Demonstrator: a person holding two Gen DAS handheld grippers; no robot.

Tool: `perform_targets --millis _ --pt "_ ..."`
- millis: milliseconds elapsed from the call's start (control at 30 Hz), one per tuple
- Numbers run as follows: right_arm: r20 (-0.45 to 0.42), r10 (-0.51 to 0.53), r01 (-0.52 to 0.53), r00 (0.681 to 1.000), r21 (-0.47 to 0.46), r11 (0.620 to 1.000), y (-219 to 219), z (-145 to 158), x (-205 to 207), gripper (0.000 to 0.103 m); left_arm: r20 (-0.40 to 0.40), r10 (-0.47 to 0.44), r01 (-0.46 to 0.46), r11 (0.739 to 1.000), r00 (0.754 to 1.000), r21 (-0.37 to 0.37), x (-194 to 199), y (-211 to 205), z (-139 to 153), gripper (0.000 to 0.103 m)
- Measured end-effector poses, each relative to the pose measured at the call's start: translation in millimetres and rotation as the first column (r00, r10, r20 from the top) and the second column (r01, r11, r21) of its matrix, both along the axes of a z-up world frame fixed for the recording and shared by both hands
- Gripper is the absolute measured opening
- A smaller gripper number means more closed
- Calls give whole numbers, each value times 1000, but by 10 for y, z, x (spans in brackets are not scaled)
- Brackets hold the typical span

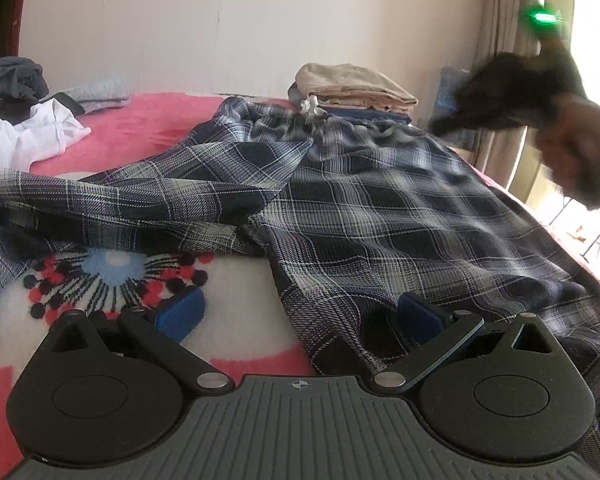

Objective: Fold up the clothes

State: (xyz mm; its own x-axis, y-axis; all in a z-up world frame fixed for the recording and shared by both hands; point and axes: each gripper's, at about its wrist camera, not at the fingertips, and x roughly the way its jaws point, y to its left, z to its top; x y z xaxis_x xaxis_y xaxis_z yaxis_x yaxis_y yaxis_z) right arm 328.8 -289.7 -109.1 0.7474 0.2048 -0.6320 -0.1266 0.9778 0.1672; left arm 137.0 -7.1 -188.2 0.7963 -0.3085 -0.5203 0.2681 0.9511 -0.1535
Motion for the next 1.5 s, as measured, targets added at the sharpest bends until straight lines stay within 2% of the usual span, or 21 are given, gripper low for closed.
perform_targets --millis 100,233,367,567,700,800,900,967,1100,1200,1267,1333,1400,1500 --pt "-9 19 -19 1000 11 1000 95 -14 465 2 5 -3 3 1000 1000 -28 1 40 -12 103" --pt "-97 13 -5 995 80 997 113 -162 1019 2 15 -6 6 998 1000 -59 -8 77 -35 103" --pt "-207 -55 56 977 -2 998 116 -498 1462 0 22 -6 8 997 1000 -73 -8 96 -50 103" --pt "-185 -106 108 977 0 994 119 -581 1720 0 25 -8 10 997 1000 -83 -7 109 -56 103" --pt "-213 -135 159 968 97 983 8 -453 1694 0 26 -8 10 996 1000 -86 -31 106 -61 103" --pt "-162 -54 87 985 203 975 -109 -122 1381 3 26 -8 11 996 1000 -89 -38 109 -65 103" --pt "-129 19 5 991 181 984 -239 271 853 11 25 -9 11 996 1000 -88 -34 110 -63 103" --pt "-121 43 -19 992 192 981 -399 542 459 12 23 -9 11 996 1000 -87 -31 109 -61 103" --pt "-80 38 -21 996 200 980 -855 1158 -518 12 19 -8 9 997 1000 -80 -29 94 -48 103" --pt "-90 13 1 996 162 987 -1081 1403 -1232 19 11 -6 7 998 1000 -67 -7 76 -30 103" --pt "-157 5 7 988 75 997 -1026 1306 -1534 20 -6 -1 1 999 1000 -49 16 59 10 103" --pt "-203 10 -13 979 -16 1000 -848 1079 -1781 20 -33 8 -9 999 999 -37 19 53 69 103" --pt "-218 46 -53 975 -26 998 -610 795 -1951 20 -78 27 -32 998 997 -62 -30 108 156 103" --pt "-201 164 -174 966 -32 984 -153 367 -2113 20 -136 38 -53 992 990 -114 -208 223 281 103"
